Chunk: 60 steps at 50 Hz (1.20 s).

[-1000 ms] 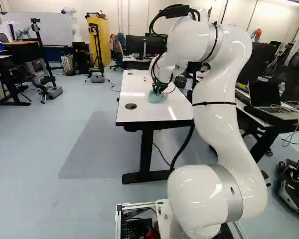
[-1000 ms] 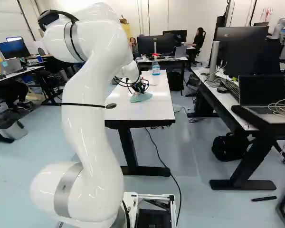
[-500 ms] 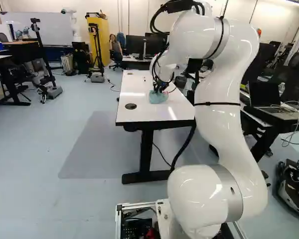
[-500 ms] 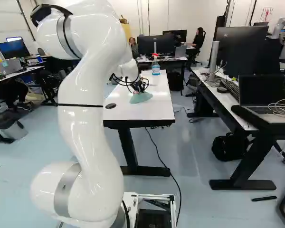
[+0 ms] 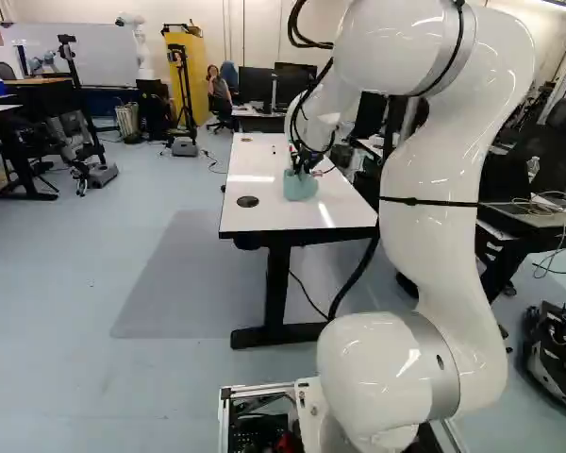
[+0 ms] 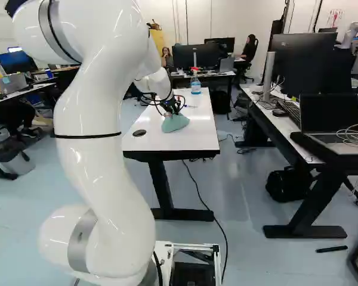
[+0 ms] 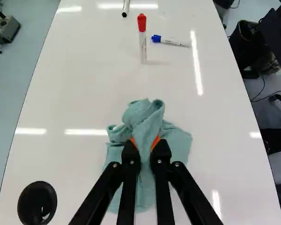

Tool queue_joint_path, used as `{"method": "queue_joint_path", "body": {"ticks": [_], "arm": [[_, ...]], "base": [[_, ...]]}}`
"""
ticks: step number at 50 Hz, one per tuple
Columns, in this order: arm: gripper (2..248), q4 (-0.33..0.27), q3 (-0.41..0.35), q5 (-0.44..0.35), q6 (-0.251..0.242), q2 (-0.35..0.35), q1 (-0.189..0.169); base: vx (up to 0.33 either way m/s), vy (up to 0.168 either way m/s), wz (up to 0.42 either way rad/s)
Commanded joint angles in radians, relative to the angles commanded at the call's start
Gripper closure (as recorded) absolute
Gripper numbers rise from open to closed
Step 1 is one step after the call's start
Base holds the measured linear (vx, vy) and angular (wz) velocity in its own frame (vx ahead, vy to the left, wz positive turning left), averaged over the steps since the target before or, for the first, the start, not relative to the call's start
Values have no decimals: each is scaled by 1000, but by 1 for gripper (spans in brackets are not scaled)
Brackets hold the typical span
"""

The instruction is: Clean the table with the green towel

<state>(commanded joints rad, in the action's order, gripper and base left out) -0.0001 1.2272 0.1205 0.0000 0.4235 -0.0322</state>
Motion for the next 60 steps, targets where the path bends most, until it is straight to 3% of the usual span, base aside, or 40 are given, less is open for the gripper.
{"method": "queue_joint_path", "body": {"ticks": [31,60], "arm": [[208,0,-132,0,0,-106,-2],[208,0,-203,0,0,-165,-5]], "base": [[0,0,0],[0,0,0]]}}
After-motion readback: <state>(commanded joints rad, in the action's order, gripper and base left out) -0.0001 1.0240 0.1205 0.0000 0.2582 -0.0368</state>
